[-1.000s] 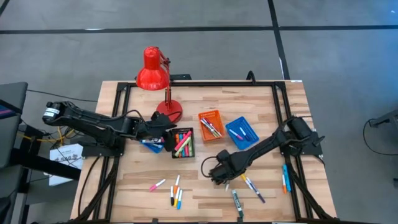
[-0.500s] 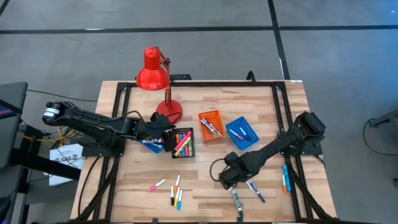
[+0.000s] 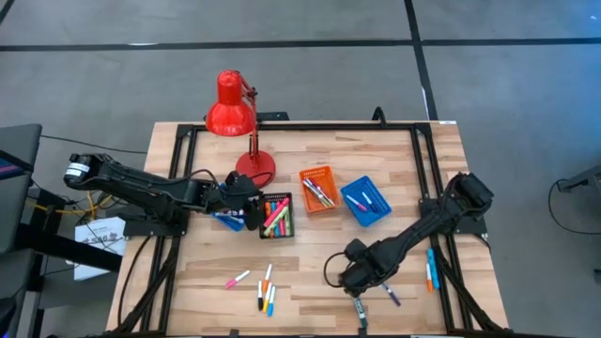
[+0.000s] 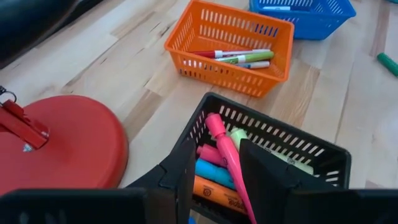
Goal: Pick & Place Markers
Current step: Put the right small white and yellow highlighter pen into the right blue basket
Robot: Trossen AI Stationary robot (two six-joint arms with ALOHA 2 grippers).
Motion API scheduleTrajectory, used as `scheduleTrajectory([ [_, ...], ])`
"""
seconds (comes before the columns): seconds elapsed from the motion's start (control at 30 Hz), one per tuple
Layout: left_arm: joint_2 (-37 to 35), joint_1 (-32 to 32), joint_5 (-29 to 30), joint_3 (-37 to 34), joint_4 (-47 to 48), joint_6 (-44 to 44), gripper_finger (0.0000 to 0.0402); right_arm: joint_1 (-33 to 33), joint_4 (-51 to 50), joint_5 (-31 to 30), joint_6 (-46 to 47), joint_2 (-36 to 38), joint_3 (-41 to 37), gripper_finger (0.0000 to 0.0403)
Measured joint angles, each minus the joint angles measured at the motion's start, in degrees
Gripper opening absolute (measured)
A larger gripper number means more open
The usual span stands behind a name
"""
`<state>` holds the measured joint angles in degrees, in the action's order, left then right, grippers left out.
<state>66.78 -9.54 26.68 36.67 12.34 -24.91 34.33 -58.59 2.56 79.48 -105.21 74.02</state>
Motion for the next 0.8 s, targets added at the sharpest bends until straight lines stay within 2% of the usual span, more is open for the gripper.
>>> scheduleTrajectory([
  [0.23,0.0,0.0,-0.08,0.02,-0.21,0.0,0.0121,0.54,-2.62,-0.15,0.5,0.0,-1.71,0.0131],
  [0.47,0.0,0.0,-2.84,0.02,-0.39,-0.02,0.0121,0.55,9.58,-1.06,1.49,0.0,-9.13,0.012],
  [0.8,0.0,-0.02,-2.95,0.02,-0.83,-0.02,0.0121,-0.61,10.19,-3.23,-1.84,0.11,-12.69,0.0098],
])
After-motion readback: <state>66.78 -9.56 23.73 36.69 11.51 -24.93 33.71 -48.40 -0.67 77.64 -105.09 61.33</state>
